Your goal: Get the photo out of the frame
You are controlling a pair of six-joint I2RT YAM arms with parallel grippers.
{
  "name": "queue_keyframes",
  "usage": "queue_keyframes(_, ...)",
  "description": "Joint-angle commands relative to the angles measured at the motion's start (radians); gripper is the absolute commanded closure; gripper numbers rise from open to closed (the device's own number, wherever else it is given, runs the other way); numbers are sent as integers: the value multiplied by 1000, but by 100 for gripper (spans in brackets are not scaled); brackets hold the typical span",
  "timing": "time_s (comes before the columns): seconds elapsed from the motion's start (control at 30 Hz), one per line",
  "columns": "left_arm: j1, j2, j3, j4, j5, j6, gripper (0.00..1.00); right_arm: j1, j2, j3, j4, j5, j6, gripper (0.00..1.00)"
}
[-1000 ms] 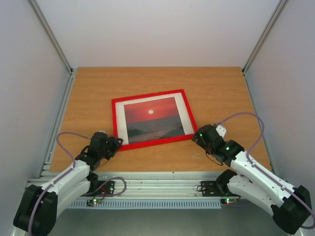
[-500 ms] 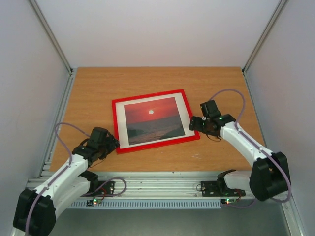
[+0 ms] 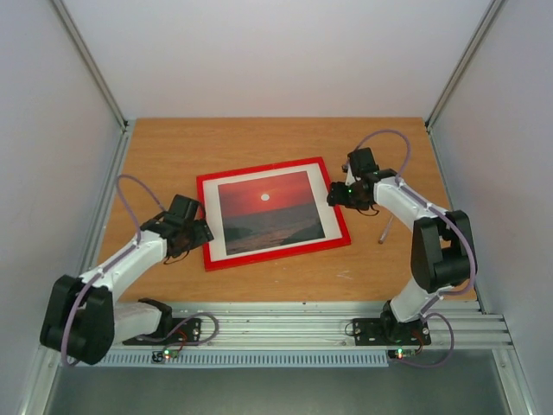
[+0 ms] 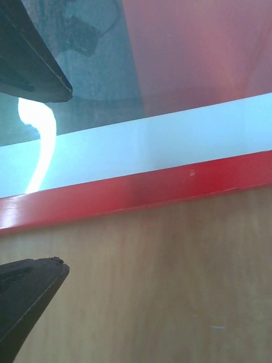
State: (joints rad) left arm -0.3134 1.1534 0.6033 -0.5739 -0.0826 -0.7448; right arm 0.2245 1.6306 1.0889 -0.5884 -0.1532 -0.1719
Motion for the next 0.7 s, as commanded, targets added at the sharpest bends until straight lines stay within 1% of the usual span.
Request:
queue_keyframes(0.0, 29, 92, 67, 19, -30, 92, 18, -4, 53, 83, -8, 1, -58, 26)
queue_keyframes(0.1, 45, 146, 105, 37, -15, 117, 18, -2, 111, 134, -20, 16, -75, 28)
queue_keyframes(0.23, 61, 219, 145, 60, 6, 143, 18, -3, 189, 192, -21, 14, -99, 39)
queue_keyframes(0.37, 71, 276, 180, 69, 21, 158, 18, -4, 240, 230, -27, 3, -112, 46)
queue_keyframes(0.47, 74, 313, 203, 75, 27, 164, 18, -4, 279, 266, -46, 15, -128, 48)
queue_keyframes(0.53, 79, 345, 217, 74, 32, 171, 18, -3, 301, 283, -51, 10, -134, 51)
queue_keyframes(0.67, 82, 394, 240, 86, 58, 174, 20, -4, 345, 316, -67, 28, -141, 52)
